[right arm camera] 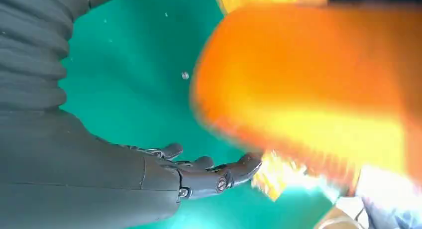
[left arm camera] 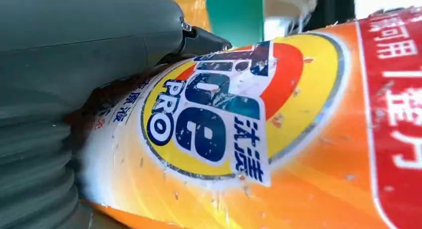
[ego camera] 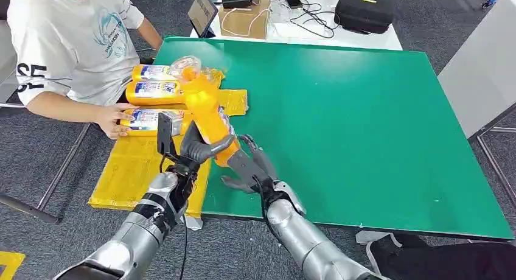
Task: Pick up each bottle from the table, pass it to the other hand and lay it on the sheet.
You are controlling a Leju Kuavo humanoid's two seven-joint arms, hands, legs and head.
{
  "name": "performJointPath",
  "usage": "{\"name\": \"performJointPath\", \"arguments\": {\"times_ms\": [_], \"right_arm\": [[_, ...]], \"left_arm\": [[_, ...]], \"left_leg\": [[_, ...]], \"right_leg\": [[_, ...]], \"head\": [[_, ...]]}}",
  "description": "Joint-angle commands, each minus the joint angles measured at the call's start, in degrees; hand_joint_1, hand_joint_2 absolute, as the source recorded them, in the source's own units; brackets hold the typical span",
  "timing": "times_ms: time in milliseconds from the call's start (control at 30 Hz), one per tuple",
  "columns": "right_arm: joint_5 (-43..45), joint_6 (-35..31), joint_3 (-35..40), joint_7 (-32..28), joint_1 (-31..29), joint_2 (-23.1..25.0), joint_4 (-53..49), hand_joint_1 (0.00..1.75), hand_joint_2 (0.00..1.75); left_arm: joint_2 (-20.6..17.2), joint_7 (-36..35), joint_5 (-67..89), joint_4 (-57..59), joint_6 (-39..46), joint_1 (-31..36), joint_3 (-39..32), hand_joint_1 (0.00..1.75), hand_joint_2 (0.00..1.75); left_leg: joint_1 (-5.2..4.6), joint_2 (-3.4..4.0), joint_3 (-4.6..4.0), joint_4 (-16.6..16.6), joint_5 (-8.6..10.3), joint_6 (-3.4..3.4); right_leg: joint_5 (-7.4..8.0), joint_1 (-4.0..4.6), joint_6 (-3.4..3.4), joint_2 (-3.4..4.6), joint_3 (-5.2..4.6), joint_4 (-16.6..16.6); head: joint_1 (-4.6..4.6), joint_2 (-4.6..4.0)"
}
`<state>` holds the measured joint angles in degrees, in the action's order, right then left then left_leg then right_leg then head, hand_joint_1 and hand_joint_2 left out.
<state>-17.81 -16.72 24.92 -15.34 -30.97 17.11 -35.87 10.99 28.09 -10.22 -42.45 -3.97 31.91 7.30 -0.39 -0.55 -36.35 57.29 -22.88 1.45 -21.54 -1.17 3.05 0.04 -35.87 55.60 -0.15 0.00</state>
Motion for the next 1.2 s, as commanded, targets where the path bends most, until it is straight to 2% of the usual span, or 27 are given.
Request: {"name": "performJointPath", "arguments": {"times_ms": [33,100,300,800,1000,1067,1100,1200], "right_arm": [[1.51,-1.18,-3.42,-1.17,1.55,-4.94,-9.69,0.0,1.75],[2.56,-1.25,-4.36,-2.17,1.99,-5.83,-12.9,0.0,1.75],[4.83,0.53,-5.94,-2.81,1.21,-7.66,-15.96,0.0,1.75],[5.16,0.42,-6.03,-3.12,1.39,-7.58,-15.81,0.0,1.75],[6.43,1.63,-6.21,-2.97,1.32,-8.5,-16.31,0.0,1.75],[6.64,2.3,-6.06,-2.82,1.14,-8.48,-15.96,0.0,1.75],[6.67,2.51,-5.95,-2.6,0.87,-8.38,-15.52,0.0,1.75],[6.79,2.99,-5.71,-2.44,0.32,-8.19,-15.01,0.0,1.75]], "left_arm": [[-3.85,1.58,6.61,8.23,5.39,6.11,-1.77,1.75,1.75],[-6.75,2.86,14.64,12.13,11.59,8.41,0.7,1.75,1.75],[-15.3,0.53,34.43,22.62,18.41,13.42,8.98,1.75,1.75],[-15.36,0.36,35.79,22.75,18.76,13.31,8.72,1.75,1.75],[-21.55,-3.48,49.72,25.61,18.61,14.15,16.49,1.75,1.75],[-22.37,-5.95,53.8,26.56,18.2,14.8,18.64,1.75,1.75],[-22.95,-9.07,58.1,27.32,16.23,15.71,21.47,1.75,1.75],[-23.41,-12.54,62.11,28.44,10.48,17.22,23.98,1.75,1.75]], "left_leg": [[0.11,0.0,0.24,0.06,-0.14,-0.11],[0.08,-0.03,0.17,0.02,-0.08,-0.09],[0.07,0.06,0.15,0.03,-0.07,-0.09],[0.07,0.06,0.13,0.03,-0.06,-0.09],[0.08,0.15,0.14,0.02,-0.07,-0.11],[0.13,0.25,0.21,0.08,-0.15,-0.14],[0.1,0.24,0.15,0.04,-0.1,-0.12],[0.11,0.19,0.15,0.04,-0.08,-0.12]], "right_leg": [[-0.13,0.12,-0.13,-0.05,0.27,0.02],[-0.09,0.09,-0.11,-0.08,0.2,0.0],[-0.07,0.07,-0.11,0.01,0.14,0.05],[-0.07,0.07,-0.1,0.02,0.12,0.05],[-0.05,0.08,-0.11,0.11,0.11,0.04],[-0.1,0.14,-0.15,0.19,0.16,0.08],[-0.07,0.1,-0.12,0.14,0.1,0.08],[-0.09,0.11,-0.12,0.05,0.09,0.09]], "head": [[0.0,0.0],[0.0,0.0],[0.02,0.0],[0.0,0.02],[0.02,0.0],[0.0,0.02],[0.0,0.02],[0.0,0.02]]}}
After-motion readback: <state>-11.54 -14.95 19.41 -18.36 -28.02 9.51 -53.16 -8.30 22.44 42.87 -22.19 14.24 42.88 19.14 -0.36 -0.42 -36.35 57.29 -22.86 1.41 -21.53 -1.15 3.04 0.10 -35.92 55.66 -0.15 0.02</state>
